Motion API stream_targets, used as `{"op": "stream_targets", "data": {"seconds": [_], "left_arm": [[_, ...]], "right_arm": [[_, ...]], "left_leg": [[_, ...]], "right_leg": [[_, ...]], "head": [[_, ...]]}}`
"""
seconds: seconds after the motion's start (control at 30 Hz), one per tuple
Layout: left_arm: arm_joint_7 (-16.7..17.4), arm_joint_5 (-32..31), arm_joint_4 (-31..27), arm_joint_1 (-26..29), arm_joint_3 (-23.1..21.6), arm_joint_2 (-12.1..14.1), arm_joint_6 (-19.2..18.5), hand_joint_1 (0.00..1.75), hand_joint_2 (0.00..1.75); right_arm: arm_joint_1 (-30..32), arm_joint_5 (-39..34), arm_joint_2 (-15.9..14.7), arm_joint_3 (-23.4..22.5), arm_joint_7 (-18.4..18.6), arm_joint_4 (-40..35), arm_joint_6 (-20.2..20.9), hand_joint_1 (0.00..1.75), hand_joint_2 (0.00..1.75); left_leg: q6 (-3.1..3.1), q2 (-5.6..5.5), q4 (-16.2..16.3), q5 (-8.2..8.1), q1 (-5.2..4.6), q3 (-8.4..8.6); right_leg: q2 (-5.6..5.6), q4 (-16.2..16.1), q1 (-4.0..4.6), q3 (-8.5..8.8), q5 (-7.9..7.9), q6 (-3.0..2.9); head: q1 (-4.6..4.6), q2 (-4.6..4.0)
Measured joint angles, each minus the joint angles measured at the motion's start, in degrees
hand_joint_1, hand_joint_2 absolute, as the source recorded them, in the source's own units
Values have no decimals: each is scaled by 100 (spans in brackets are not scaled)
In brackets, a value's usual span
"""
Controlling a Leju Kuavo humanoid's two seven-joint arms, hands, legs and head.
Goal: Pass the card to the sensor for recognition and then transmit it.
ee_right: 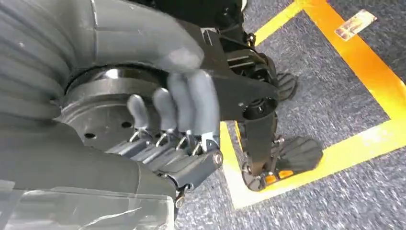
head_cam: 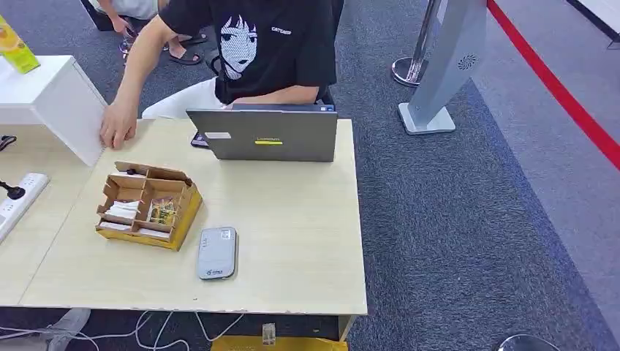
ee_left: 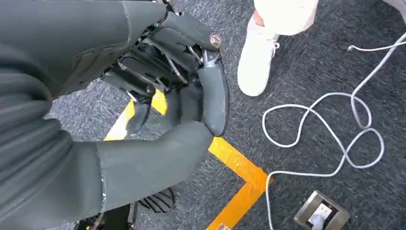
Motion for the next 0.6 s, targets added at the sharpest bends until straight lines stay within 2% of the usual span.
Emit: {"op": "stream_targets", "data": {"seconds": [0.07,0.13,0.17,0.2,0.27,0.33,0.6], "left_arm": [[129,-68,7,-1,0,-2,120,175,175],[398,-269,28,-3,0,-4,326,175,175],[580,-397,37,-2,0,-7,432,9,175],[820,-560,46,-2,-11,-13,501,0,175],[1669,-1192,66,12,-169,-20,492,0,175],[2149,-1653,74,58,-503,-35,441,0,175],[2227,-1447,74,247,-1428,-55,275,0,175]], "right_arm": [[-2,2,0,0,4,0,9,175,175],[-8,31,13,0,28,0,13,175,175],[-14,52,18,2,63,0,17,10,175],[-21,90,17,2,83,0,37,0,175],[-39,149,15,44,197,-2,147,0,175],[-13,82,4,282,240,-26,203,0,175],[296,-798,-125,1448,111,-179,201,0,175]], "left_leg": [[0,0,0,0,0,0],[0,0,0,0,0,0],[0,0,0,0,0,0],[0,0,0,0,0,0],[0,0,0,0,0,1],[0,0,0,0,0,3],[0,0,1,-1,0,1]], "right_leg": [[0,0,0,0,0,0],[0,0,0,0,0,0],[0,0,0,0,0,0],[0,0,0,1,0,0],[0,0,0,-3,0,0],[0,-1,0,-6,0,0],[1,-1,0,-4,0,0]], "head": [[-2,0],[0,0],[-2,0],[0,0],[0,0],[0,0],[-2,0]]}}
